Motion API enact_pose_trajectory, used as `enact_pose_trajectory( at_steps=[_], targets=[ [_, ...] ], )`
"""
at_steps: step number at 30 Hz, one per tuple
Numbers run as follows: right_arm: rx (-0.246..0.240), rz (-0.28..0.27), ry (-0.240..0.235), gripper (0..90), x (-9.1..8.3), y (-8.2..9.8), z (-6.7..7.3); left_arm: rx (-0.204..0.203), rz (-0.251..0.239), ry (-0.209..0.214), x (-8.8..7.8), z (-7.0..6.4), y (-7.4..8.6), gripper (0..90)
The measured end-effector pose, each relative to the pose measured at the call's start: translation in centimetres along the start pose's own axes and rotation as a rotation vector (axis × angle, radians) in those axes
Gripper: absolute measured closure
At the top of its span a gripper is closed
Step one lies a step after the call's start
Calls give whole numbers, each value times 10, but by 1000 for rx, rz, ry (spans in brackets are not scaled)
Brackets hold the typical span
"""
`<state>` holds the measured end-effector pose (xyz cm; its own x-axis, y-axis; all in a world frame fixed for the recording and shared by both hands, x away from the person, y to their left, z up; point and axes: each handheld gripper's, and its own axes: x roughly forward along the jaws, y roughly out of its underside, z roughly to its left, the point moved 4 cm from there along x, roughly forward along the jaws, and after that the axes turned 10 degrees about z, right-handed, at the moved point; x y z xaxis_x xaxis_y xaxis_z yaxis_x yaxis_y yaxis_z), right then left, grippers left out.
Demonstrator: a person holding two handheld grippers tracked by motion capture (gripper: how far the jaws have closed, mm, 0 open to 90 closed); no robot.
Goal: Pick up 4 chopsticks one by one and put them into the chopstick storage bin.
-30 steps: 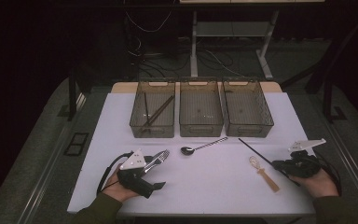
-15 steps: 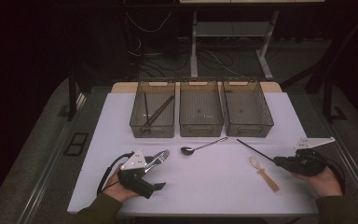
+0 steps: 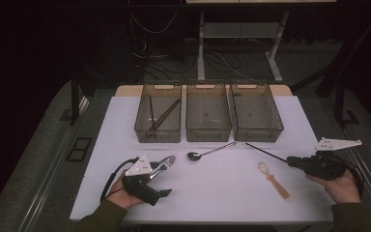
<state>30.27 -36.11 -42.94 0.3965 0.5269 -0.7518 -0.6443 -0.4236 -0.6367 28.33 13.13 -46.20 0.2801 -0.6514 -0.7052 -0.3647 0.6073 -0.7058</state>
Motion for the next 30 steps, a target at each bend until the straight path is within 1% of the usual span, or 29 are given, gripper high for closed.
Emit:
enact_pose_trajectory(
  at_steps=[1,2,3,6,8,16,22,26,30],
  targets=[
    [6,-3,-4,860,-1,-1,1,-1,0,0,0,0,0,0],
    [-1,-11,-5,859,-1,-2,1,-2,0,0,0,0,0,0],
    [4,-15,-13,860,-1,-3,1,-4,0,0,0,0,0,0],
    [0,-30,-29,860,-3,-7,3,-4,-1,-1,0,0,0,0],
    [-8,-39,-30,859,-3,-9,5,-3,-2,-1,0,0,0,0],
    [-38,-69,-61,859,-3,-18,15,-4,-3,-2,0,0,0,0],
    [-58,-92,-79,859,-1,-29,23,-4,-2,-2,0,0,0,0],
    [-61,-106,-89,859,-1,-35,27,-7,-3,-3,0,0,0,0],
    [-67,-109,-98,859,2,-40,30,-6,-3,-3,0,0,0,0]
  ],
)
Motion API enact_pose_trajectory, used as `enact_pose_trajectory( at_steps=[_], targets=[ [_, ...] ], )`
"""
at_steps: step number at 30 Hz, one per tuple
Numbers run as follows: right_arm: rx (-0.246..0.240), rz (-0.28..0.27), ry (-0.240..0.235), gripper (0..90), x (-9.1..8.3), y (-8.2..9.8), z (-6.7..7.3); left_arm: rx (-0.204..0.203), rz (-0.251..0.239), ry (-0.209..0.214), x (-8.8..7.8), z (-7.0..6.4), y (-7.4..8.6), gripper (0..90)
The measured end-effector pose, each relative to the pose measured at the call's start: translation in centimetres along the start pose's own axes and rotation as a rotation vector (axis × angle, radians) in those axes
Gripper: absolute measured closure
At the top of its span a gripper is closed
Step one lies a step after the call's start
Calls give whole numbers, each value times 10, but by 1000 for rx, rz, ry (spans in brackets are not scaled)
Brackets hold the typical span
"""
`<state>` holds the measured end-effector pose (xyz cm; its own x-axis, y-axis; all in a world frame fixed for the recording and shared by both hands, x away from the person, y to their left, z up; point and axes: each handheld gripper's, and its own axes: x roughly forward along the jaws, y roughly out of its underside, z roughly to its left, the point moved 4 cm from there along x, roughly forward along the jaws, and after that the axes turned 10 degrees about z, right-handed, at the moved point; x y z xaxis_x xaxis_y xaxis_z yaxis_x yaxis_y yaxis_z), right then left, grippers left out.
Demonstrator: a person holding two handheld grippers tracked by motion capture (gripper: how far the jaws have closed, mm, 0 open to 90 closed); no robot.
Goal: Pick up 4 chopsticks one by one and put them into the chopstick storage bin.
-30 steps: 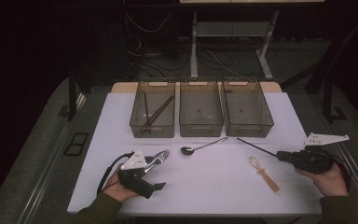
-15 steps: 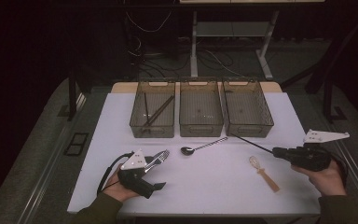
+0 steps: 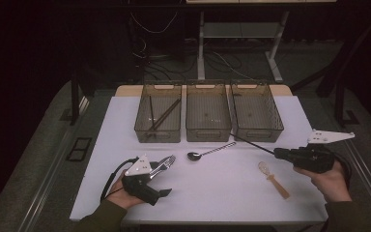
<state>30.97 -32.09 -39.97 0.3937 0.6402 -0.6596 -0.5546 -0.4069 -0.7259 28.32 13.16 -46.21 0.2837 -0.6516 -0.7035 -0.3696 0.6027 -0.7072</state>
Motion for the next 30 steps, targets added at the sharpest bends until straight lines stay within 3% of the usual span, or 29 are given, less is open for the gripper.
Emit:
enact_pose_trajectory(
  at_steps=[15,30],
  targets=[
    [-37,-9,-19,859,17,-21,9,1,-1,1,0,0,0,0],
    [-36,-19,-33,859,36,-47,22,-9,-13,3,0,-1,-1,0]
  ],
)
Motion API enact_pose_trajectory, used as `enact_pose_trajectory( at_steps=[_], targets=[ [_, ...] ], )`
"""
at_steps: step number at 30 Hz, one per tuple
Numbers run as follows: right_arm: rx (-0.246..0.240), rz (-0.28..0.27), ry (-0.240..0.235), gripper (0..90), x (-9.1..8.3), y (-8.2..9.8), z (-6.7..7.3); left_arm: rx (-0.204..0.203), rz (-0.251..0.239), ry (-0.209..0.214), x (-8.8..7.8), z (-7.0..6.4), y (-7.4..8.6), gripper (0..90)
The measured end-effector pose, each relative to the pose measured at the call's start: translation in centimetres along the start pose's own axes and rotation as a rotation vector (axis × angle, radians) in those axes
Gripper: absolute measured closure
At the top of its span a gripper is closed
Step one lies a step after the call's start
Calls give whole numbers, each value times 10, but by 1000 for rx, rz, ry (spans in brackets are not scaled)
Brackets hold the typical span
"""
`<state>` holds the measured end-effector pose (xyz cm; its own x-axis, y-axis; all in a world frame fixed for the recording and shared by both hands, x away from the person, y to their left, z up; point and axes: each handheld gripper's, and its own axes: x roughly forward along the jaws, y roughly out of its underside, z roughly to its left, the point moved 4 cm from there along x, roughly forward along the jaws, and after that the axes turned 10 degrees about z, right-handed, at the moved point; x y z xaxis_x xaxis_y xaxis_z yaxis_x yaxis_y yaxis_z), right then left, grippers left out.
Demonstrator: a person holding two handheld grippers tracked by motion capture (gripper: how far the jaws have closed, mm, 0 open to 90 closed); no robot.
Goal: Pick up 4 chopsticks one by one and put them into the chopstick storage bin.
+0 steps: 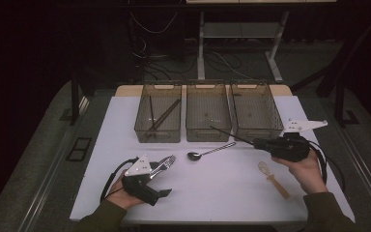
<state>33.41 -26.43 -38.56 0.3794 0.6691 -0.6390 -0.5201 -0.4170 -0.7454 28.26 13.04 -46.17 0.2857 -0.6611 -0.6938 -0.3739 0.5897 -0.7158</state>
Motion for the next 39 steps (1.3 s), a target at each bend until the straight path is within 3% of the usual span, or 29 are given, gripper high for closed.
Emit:
enact_pose_trajectory(
  at_steps=[16,26,39],
  targets=[
    [-19,15,22,859,27,-31,13,-2,2,3,0,0,0,0],
    [-7,32,54,859,60,-69,22,11,4,3,0,-1,0,0],
    [28,21,94,859,96,-117,22,6,10,4,-2,0,0,0]
  ],
)
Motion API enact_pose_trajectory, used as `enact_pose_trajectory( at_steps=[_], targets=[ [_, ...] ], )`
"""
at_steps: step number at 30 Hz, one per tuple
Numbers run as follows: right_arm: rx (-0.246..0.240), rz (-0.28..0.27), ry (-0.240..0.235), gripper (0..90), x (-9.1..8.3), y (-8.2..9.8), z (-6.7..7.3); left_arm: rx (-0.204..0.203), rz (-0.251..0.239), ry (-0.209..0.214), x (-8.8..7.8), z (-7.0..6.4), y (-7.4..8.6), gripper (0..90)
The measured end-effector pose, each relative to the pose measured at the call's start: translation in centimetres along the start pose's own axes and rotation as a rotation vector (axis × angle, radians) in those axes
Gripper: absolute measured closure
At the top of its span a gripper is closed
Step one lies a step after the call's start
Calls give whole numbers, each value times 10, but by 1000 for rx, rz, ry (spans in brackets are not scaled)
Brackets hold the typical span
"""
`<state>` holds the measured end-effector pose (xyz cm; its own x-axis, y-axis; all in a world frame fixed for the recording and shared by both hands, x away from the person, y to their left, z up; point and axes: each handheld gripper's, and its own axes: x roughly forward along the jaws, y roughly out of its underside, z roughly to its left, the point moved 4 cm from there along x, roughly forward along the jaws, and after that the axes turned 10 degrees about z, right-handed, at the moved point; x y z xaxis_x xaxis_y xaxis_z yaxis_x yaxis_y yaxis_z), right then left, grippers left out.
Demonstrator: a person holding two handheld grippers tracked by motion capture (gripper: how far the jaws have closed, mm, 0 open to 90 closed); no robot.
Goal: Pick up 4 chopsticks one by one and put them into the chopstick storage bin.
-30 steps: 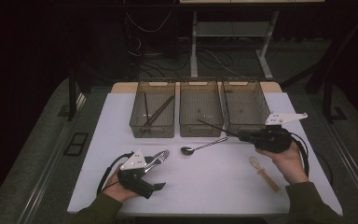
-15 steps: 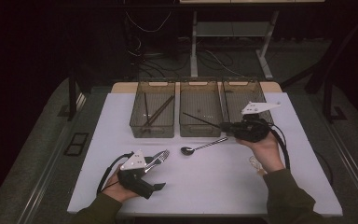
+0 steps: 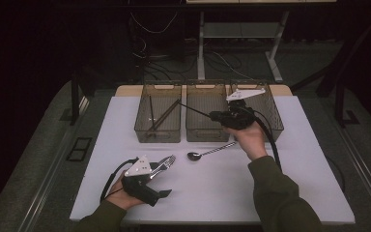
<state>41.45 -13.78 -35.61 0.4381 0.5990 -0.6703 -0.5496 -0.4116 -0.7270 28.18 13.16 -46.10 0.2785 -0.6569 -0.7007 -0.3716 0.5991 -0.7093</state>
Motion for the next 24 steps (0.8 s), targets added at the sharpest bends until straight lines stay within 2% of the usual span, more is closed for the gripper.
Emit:
enact_pose_trajectory(
  at_steps=[13,22,24],
  targets=[
    [43,18,32,859,45,-34,4,-3,-13,6,0,0,-1,0],
    [47,40,56,859,69,-59,14,5,-18,13,0,-2,-2,0],
    [34,53,69,859,75,-64,16,8,-18,13,-1,-2,-2,0]
  ],
)
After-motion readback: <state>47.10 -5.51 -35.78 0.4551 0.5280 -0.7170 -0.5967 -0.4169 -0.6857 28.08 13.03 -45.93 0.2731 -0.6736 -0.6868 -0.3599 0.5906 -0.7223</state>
